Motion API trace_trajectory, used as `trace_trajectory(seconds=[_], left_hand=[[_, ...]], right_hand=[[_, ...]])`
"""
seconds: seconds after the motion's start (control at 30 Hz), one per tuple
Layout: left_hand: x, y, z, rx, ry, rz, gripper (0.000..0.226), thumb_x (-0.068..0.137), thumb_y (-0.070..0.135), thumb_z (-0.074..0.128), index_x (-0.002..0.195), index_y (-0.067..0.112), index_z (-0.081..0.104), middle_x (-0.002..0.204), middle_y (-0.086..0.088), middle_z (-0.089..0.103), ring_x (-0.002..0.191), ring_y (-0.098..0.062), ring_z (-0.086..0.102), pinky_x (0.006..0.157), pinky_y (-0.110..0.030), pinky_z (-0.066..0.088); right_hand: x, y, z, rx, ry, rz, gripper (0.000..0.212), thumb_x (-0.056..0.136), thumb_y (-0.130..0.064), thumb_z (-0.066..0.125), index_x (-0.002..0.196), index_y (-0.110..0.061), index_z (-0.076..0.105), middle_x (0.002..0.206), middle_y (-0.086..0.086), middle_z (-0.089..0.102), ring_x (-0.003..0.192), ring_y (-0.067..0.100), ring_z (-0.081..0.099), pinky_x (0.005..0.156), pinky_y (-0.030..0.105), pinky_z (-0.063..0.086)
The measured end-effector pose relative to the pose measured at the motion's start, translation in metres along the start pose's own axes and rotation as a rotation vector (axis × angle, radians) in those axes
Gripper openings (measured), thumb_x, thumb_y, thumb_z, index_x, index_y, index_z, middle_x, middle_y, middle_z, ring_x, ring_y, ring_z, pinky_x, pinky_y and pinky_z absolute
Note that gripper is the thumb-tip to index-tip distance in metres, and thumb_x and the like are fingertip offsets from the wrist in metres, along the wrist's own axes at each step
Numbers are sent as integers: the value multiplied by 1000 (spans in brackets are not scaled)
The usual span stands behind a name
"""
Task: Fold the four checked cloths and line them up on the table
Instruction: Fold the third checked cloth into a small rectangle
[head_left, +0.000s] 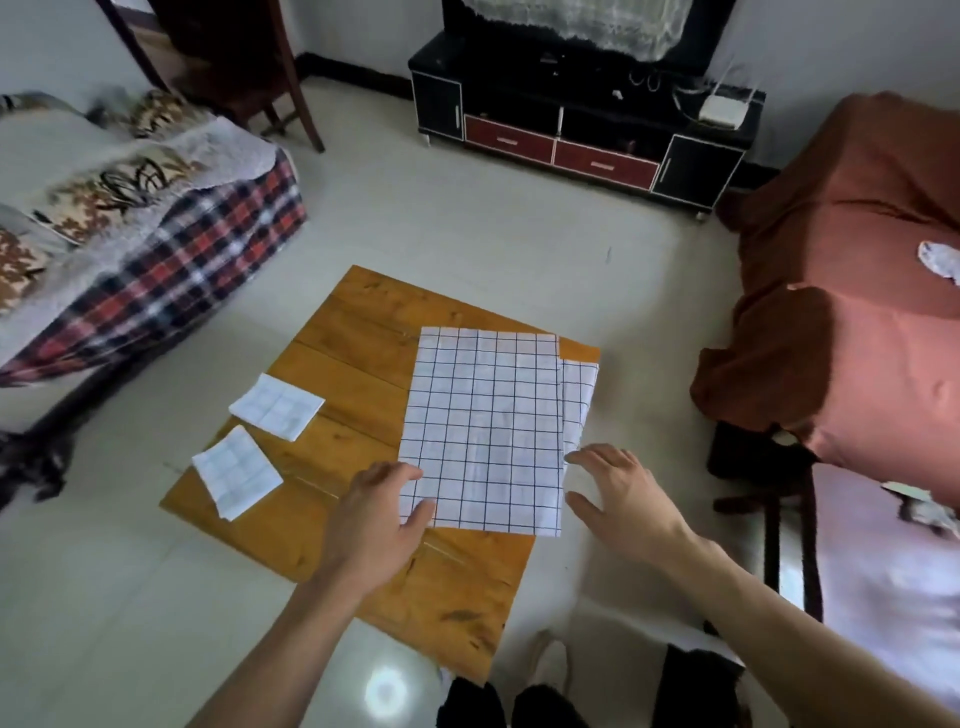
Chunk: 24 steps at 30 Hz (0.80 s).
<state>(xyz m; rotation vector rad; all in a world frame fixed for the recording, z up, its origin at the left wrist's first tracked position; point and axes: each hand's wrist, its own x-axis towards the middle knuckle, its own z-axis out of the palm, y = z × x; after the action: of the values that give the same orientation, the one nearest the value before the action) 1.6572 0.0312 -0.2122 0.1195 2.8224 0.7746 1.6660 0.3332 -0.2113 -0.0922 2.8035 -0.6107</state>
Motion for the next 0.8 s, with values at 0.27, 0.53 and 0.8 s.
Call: trace_trajectory(seconds=[0.27,0.53,0.8], left_hand=[[23,-49,54,-5,-139,55,34,92,38,65,121,21,62,122,4,61,115,-21,55,86,-34,50],[37,-91,104,95,-241,49,36,95,40,58,127,24,56,126,5,58,118,-18,51,92,-32,47],[69,-129,190,169,-237,76,38,93,34,63,129,24,55,141,8,46,119,-16,50,89,-31,50]], right_hand=[[7,5,56,102,-18,112,45,84,-33,65,126,-18,61,127,0,60,119,21,54,103,35,43],[27,20,132,101,-128,142,44,87,-28,67,129,-24,58,131,-5,56,123,18,49,104,33,42],[73,54,211,126,-109,108,42,84,-26,71,125,-21,61,127,-4,58,122,16,50,102,29,40]])
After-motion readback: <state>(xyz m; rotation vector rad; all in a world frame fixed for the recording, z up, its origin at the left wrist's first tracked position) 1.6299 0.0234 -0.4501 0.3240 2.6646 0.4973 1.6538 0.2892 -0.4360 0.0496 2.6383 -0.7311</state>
